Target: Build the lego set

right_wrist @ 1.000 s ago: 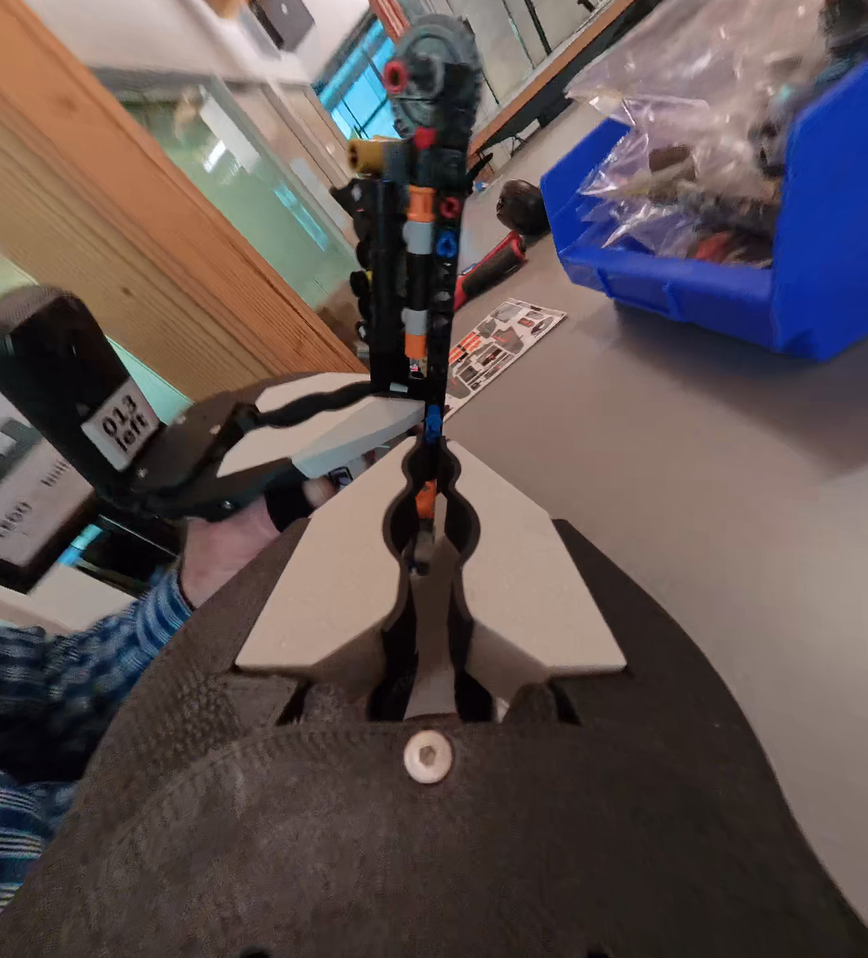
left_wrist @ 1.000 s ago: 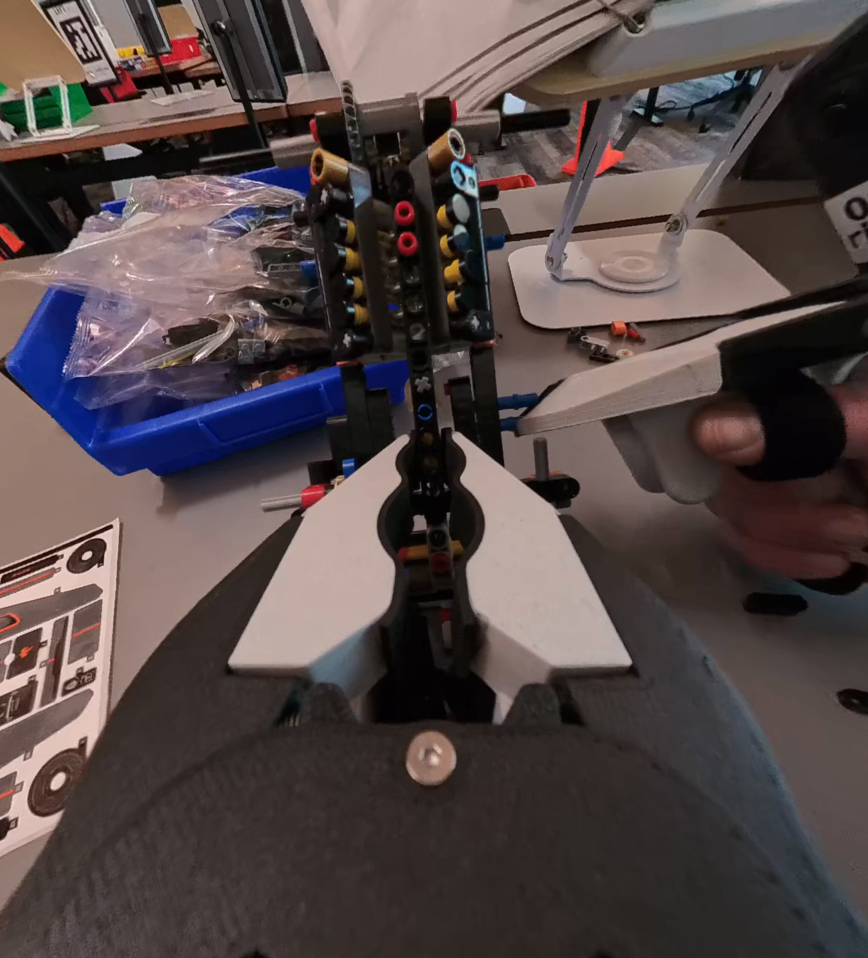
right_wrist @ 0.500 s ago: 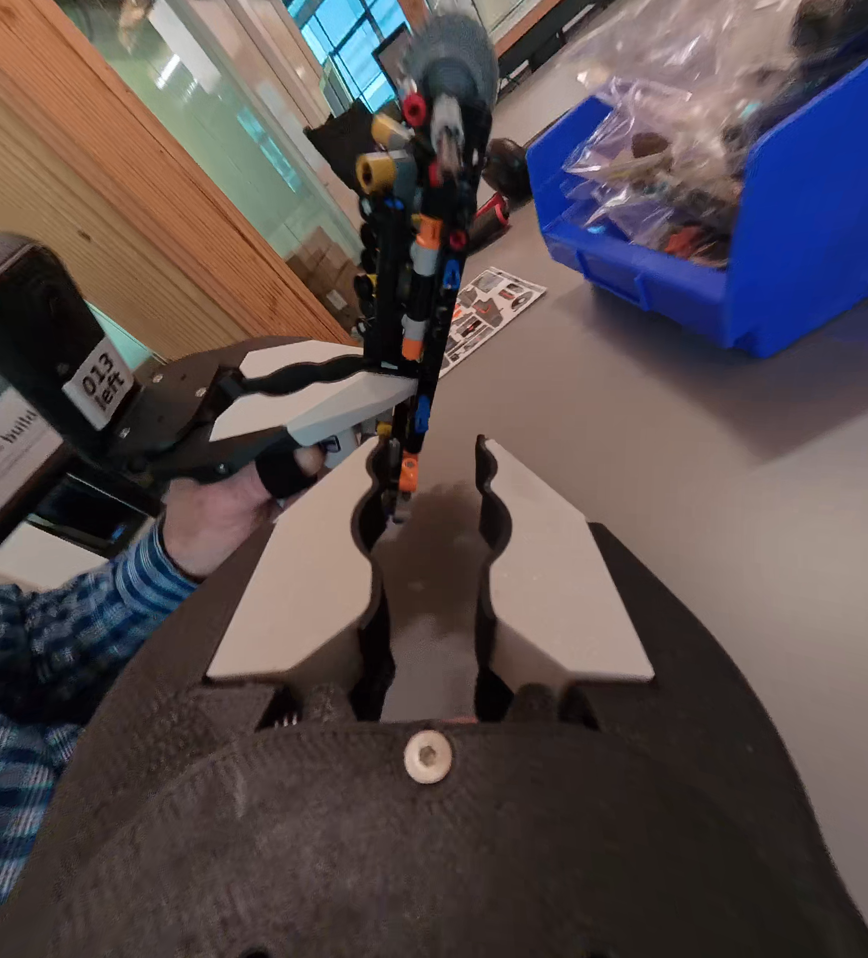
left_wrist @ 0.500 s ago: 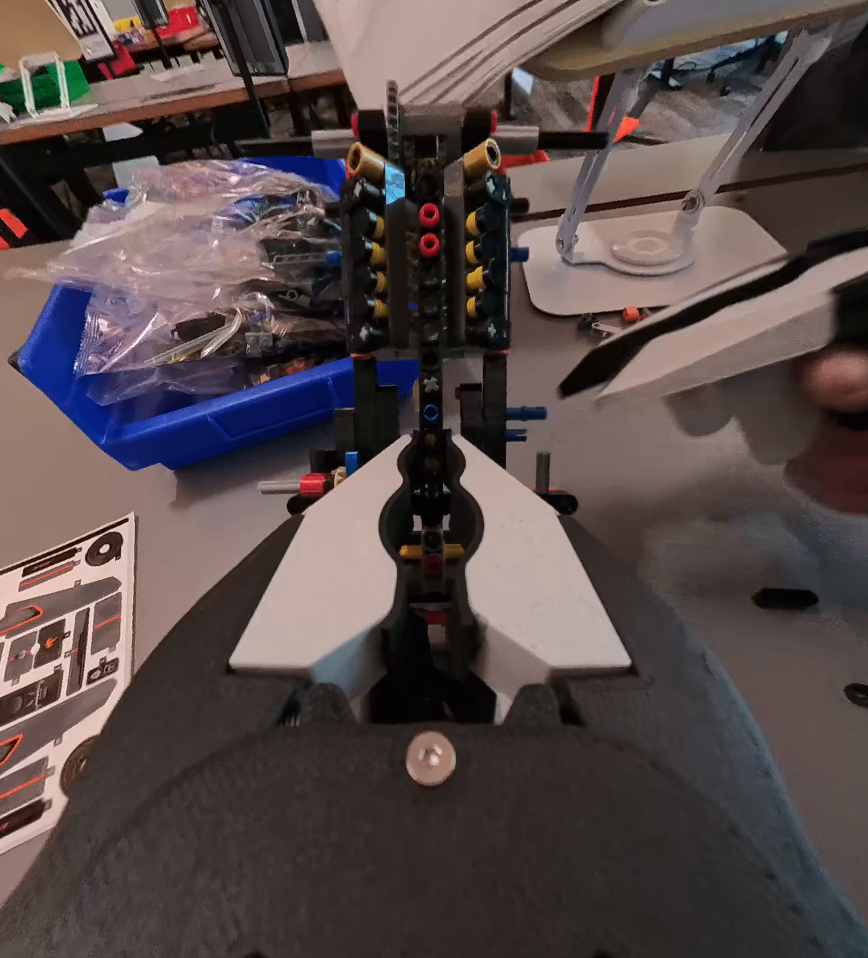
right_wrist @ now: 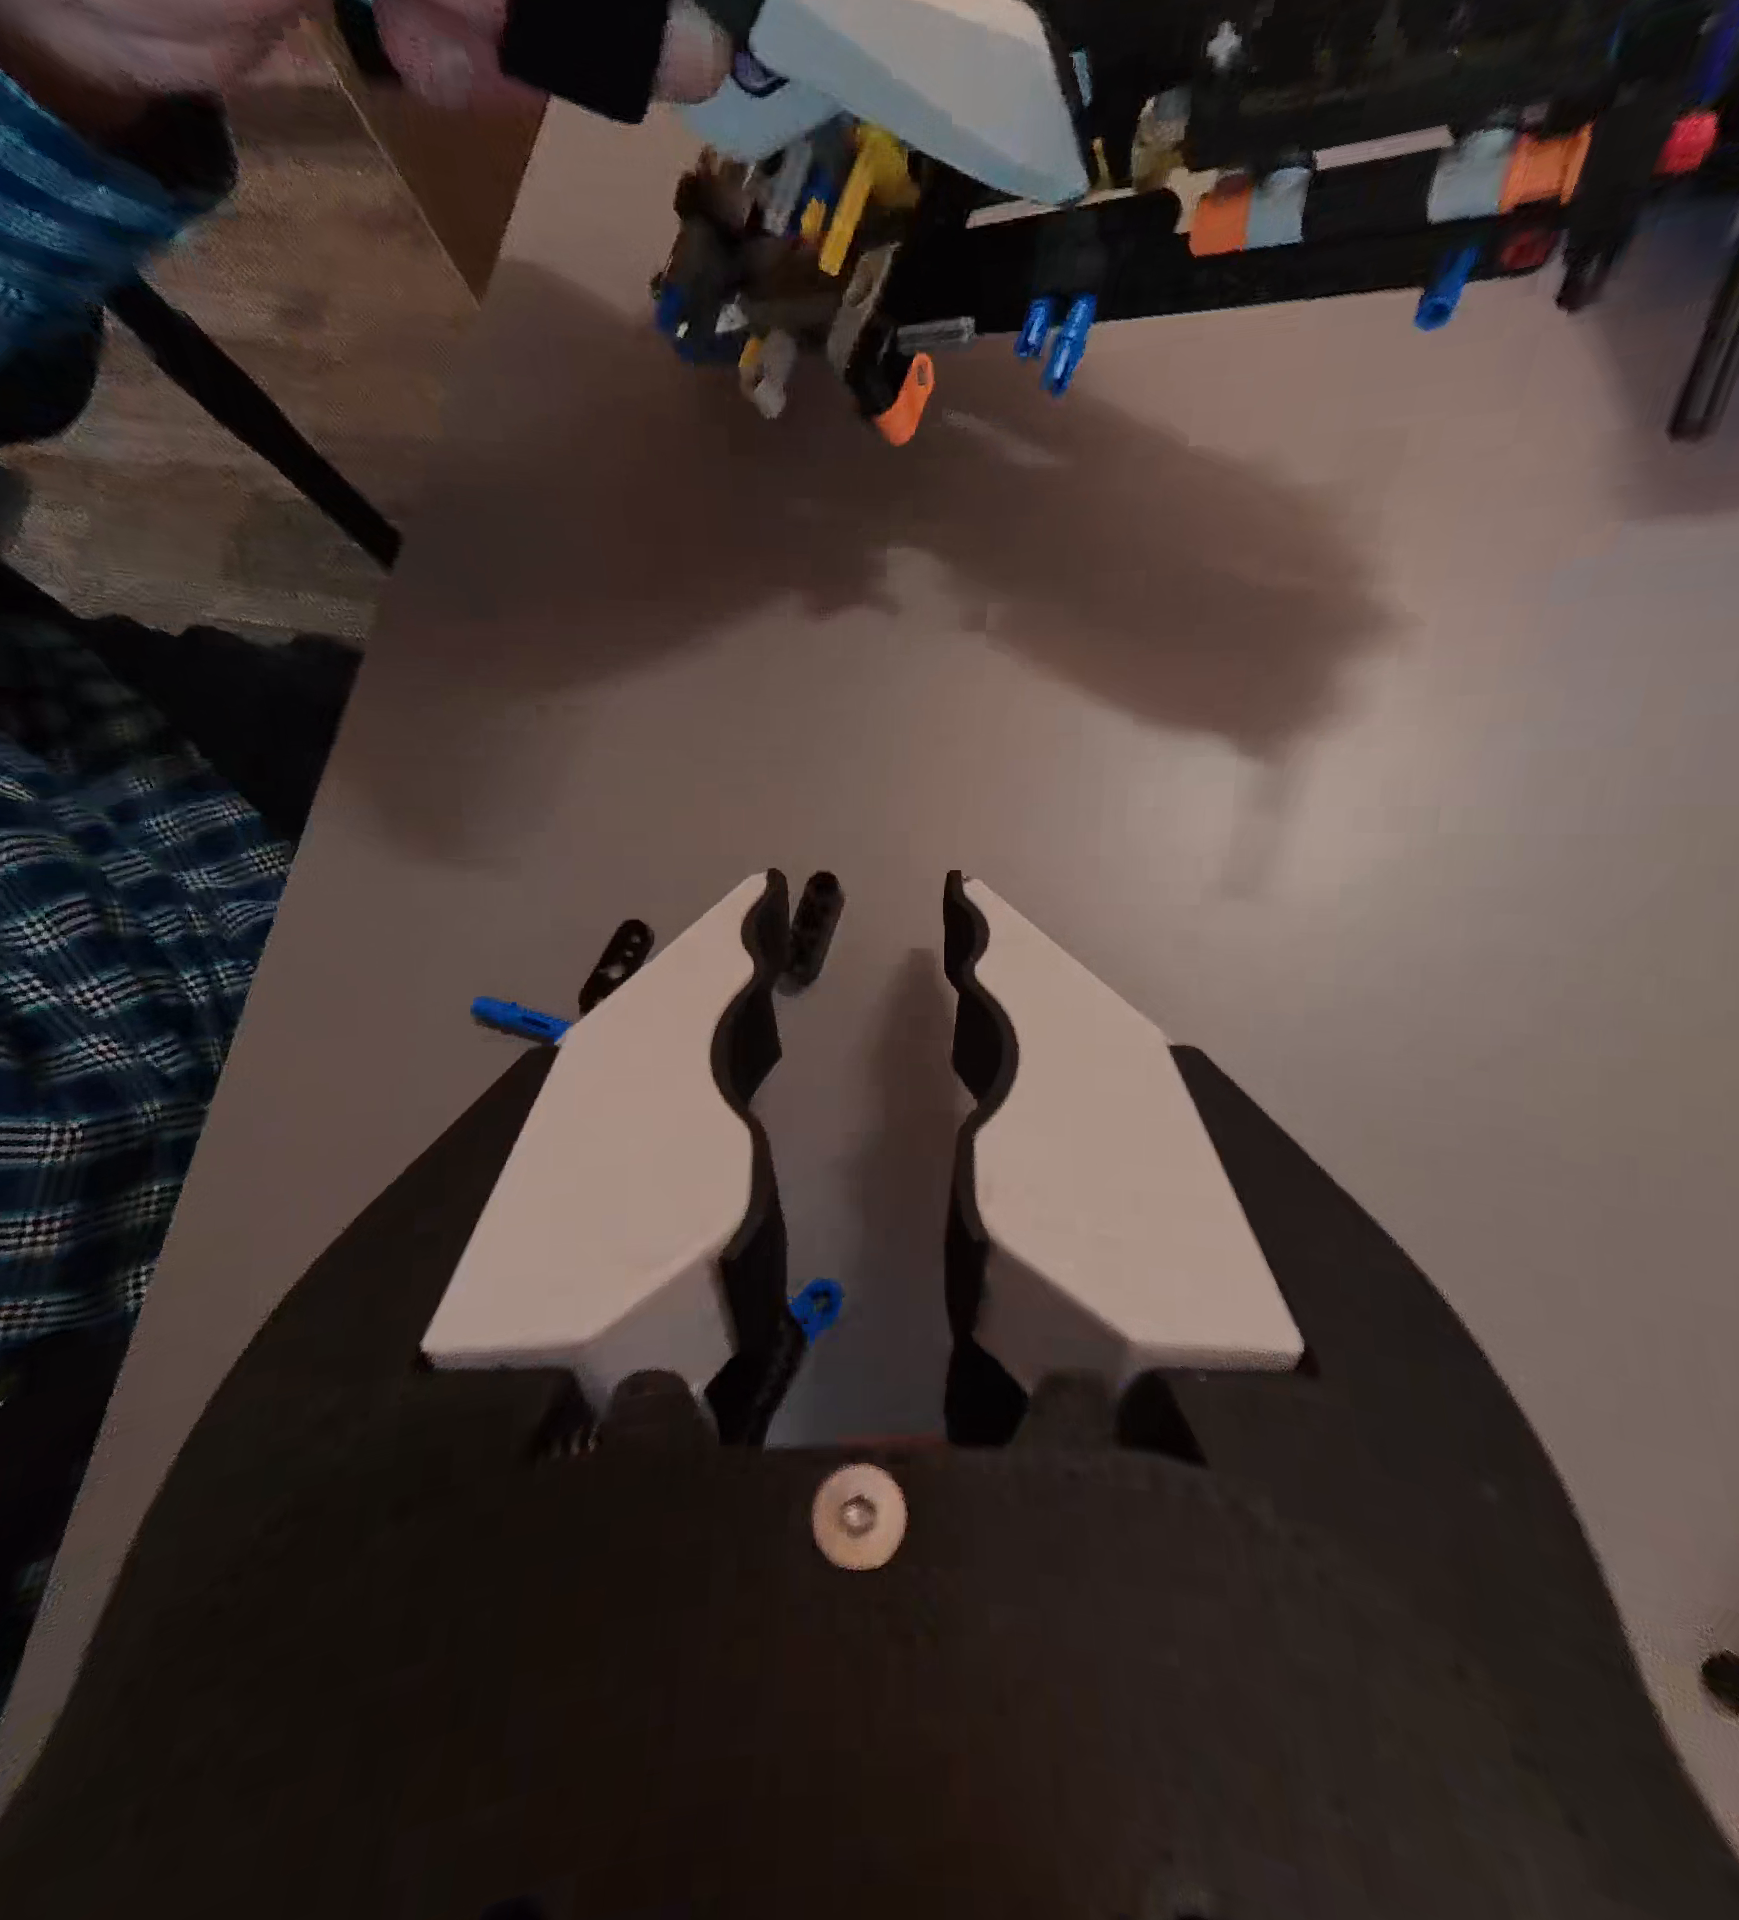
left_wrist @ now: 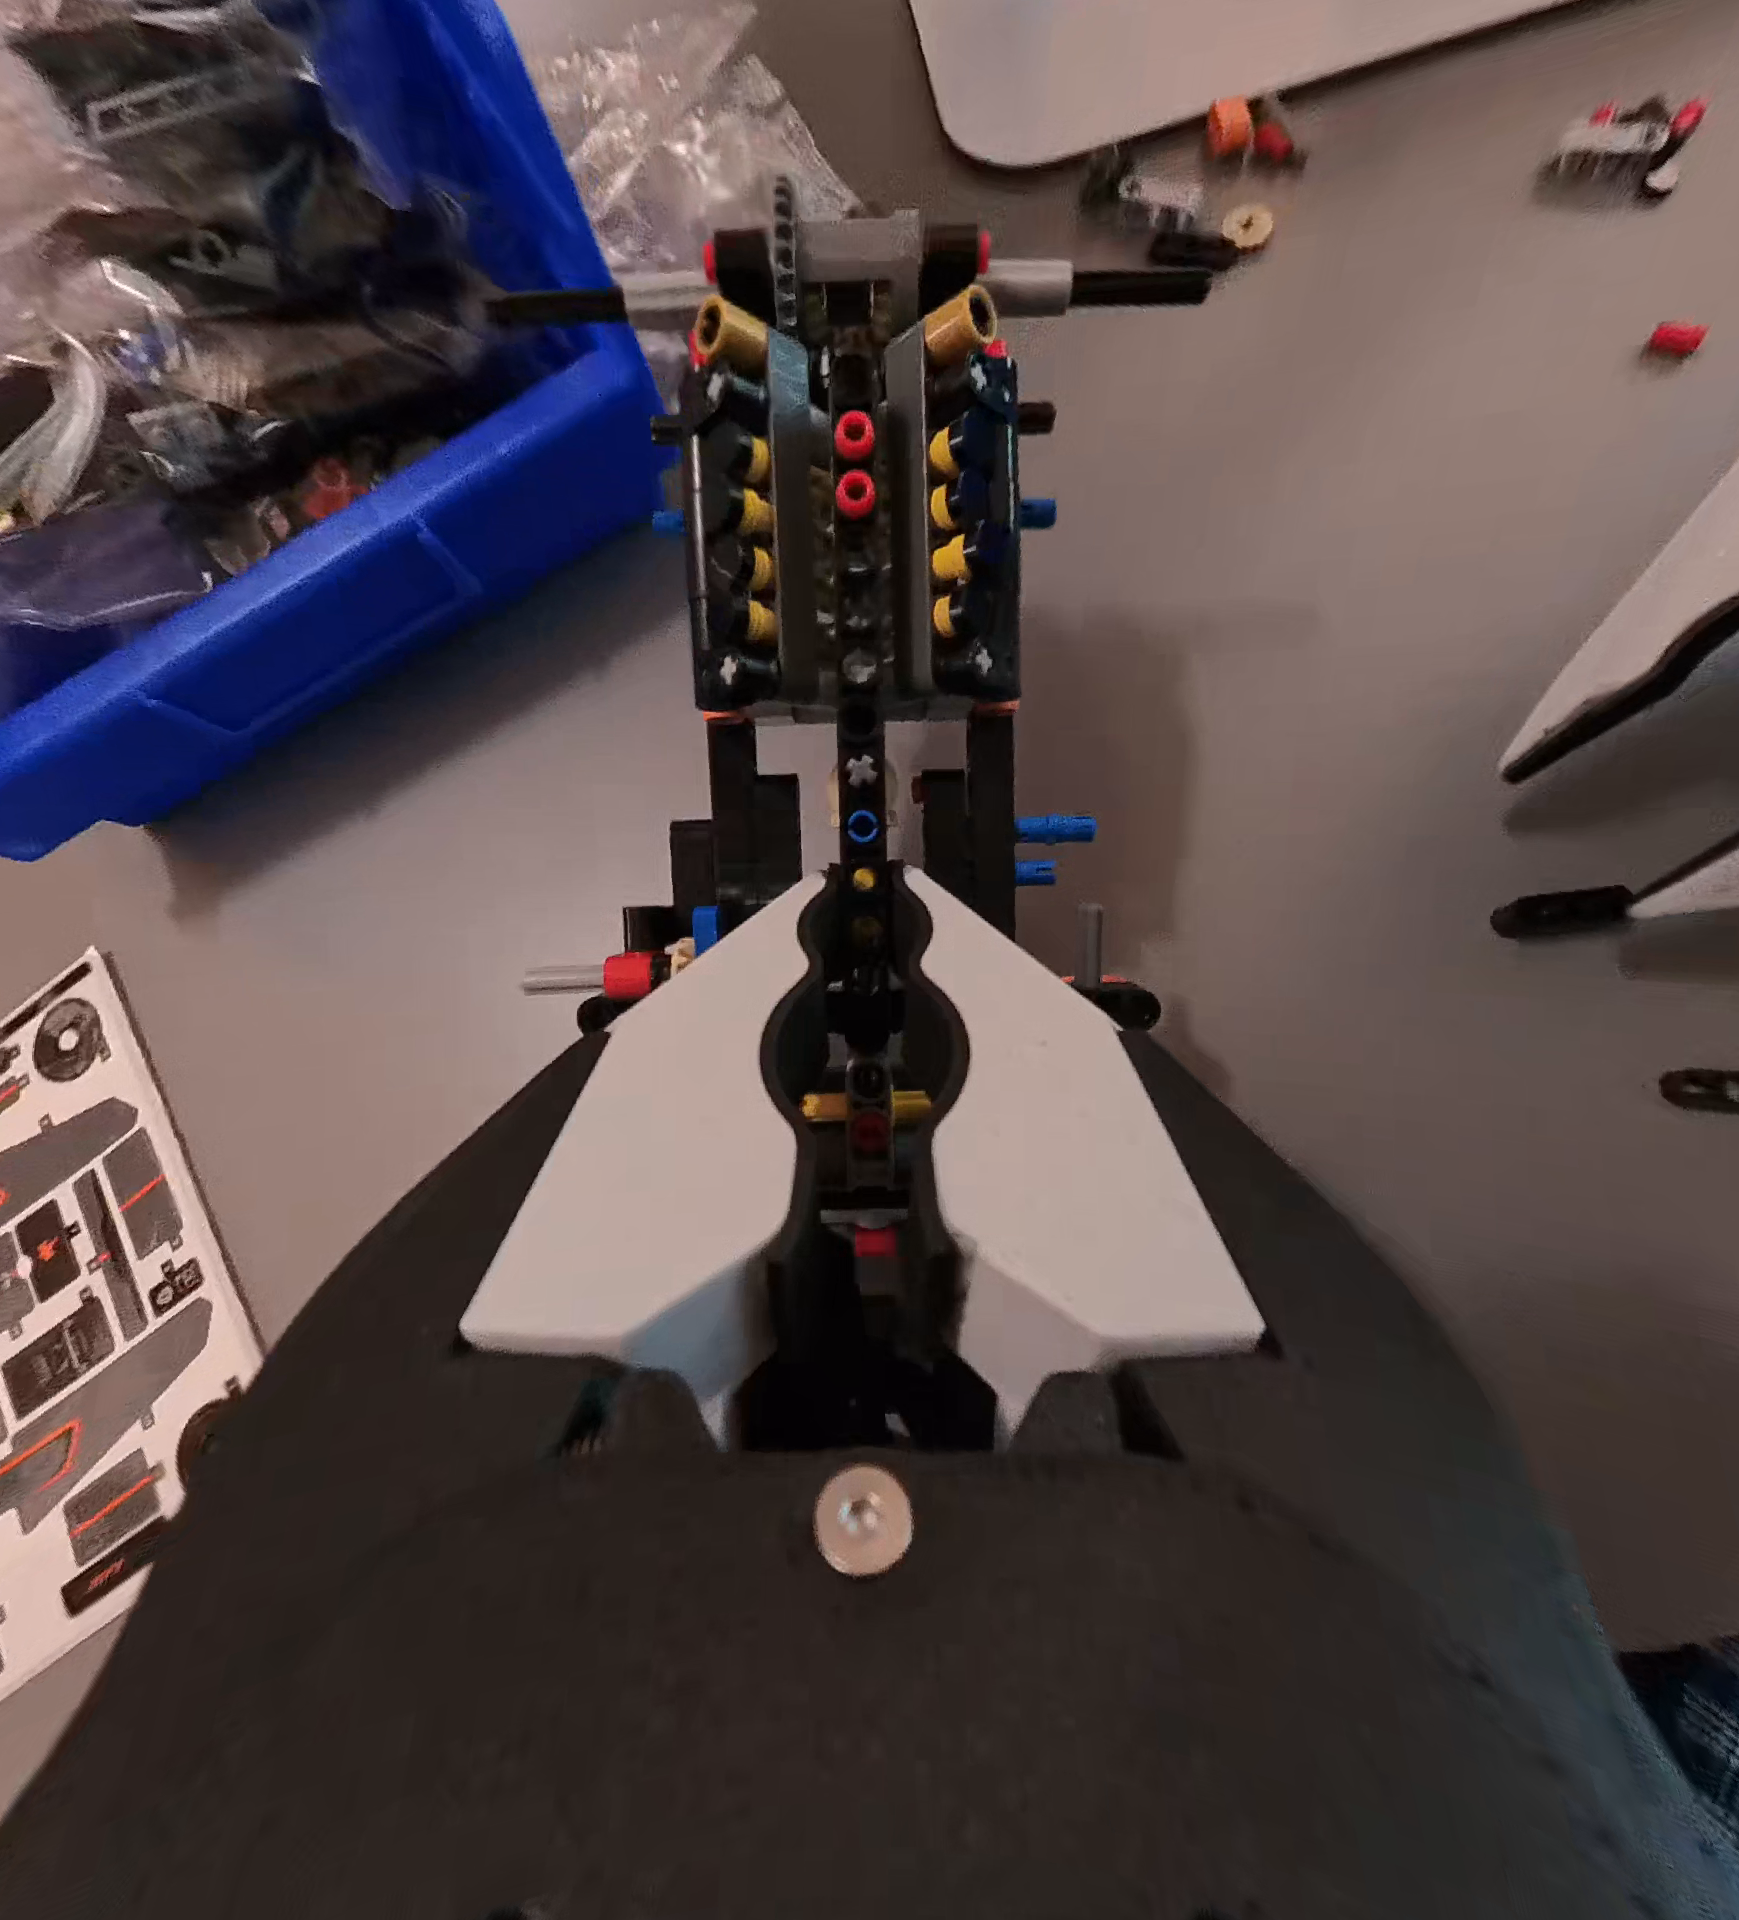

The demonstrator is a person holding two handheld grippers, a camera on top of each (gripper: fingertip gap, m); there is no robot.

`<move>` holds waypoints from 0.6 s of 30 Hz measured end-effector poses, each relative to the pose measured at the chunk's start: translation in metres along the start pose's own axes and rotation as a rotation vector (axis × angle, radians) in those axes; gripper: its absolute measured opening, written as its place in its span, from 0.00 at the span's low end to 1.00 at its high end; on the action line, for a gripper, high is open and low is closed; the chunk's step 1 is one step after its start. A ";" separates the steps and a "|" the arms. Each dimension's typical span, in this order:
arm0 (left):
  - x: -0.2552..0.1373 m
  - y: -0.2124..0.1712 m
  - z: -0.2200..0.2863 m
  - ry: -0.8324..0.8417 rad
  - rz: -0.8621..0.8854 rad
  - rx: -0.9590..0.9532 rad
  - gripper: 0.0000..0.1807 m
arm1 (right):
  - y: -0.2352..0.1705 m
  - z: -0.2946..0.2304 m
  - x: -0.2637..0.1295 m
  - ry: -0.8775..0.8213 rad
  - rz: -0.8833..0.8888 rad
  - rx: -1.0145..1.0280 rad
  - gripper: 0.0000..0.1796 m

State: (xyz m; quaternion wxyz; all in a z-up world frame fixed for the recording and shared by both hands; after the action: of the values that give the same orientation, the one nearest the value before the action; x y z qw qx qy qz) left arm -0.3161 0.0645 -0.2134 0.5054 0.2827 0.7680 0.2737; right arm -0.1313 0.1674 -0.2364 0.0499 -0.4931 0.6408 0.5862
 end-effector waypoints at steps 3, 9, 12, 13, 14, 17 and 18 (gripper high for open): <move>0.005 -0.002 0.006 -0.050 -0.028 -0.004 0.02 | 0.007 -0.003 -0.001 -0.036 0.070 -0.030 0.14; 0.003 0.000 0.009 -0.131 0.030 -0.103 0.02 | 0.024 0.014 -0.004 -0.025 0.329 -0.012 0.05; -0.001 0.003 0.006 -0.127 0.071 -0.129 0.02 | 0.027 0.023 0.000 -0.019 0.385 0.025 0.08; -0.002 0.003 0.005 -0.127 0.080 -0.137 0.02 | 0.029 0.024 0.001 -0.003 0.403 0.035 0.08; -0.003 0.004 0.005 -0.130 0.091 -0.148 0.02 | 0.030 0.026 0.001 0.002 0.416 0.044 0.08; -0.004 0.006 0.009 -0.123 0.111 -0.143 0.02 | 0.032 0.029 0.003 0.001 0.435 0.062 0.07; -0.005 0.007 0.010 -0.120 0.121 -0.144 0.02 | 0.032 0.030 0.003 0.001 0.438 0.071 0.06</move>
State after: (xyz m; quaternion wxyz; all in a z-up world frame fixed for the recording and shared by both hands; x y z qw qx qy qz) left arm -0.3039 0.0678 -0.2089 0.5519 0.3074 0.6962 0.3410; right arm -0.1701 0.1838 -0.2251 -0.0613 -0.3404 0.7529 0.5598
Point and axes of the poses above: each gripper's, where its closed fingertips meet, x out along the fingers, y out of its top, z = x × y across the jaws, the point moved 10 cm from there along -x, back along the fingers, and after that the axes turned 15 degrees about y, right-handed, at the moved point
